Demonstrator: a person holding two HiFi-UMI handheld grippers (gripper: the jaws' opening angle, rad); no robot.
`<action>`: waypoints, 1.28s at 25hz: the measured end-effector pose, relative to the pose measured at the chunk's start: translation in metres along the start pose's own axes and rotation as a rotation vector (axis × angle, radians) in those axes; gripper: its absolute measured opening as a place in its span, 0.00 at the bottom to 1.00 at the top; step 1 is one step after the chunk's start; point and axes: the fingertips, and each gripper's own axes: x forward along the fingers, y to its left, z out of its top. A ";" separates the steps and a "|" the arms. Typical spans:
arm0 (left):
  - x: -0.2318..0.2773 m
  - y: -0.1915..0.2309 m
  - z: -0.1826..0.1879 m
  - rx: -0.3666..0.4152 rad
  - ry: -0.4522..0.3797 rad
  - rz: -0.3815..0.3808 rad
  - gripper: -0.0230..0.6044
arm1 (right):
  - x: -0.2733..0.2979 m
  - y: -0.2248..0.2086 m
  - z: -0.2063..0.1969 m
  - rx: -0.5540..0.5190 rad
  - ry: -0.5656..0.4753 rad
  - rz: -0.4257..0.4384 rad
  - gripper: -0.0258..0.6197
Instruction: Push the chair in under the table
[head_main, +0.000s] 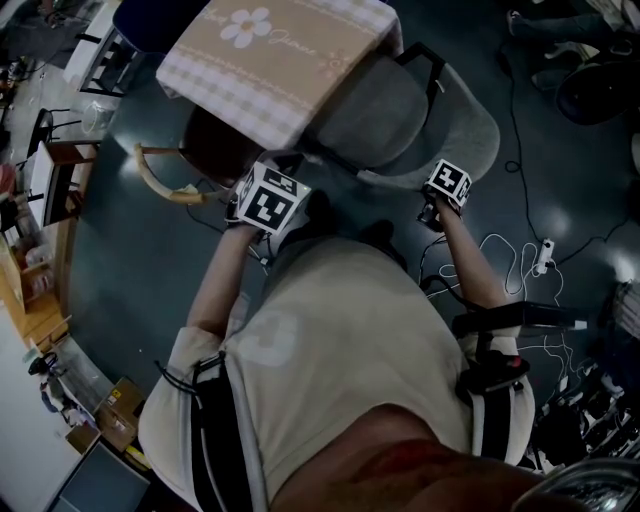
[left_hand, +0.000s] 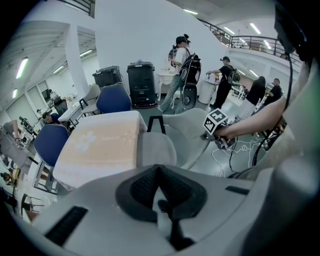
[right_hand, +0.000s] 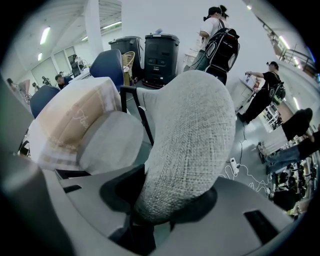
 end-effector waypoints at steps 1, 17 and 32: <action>0.000 0.000 0.001 0.000 0.000 -0.002 0.05 | 0.000 0.000 0.000 0.000 0.001 0.000 0.30; 0.000 0.005 -0.004 -0.016 0.008 -0.006 0.05 | -0.001 0.017 0.005 -0.005 0.000 0.008 0.30; -0.002 -0.009 0.000 0.012 0.007 -0.007 0.05 | -0.012 0.029 -0.006 -0.063 0.021 0.227 0.37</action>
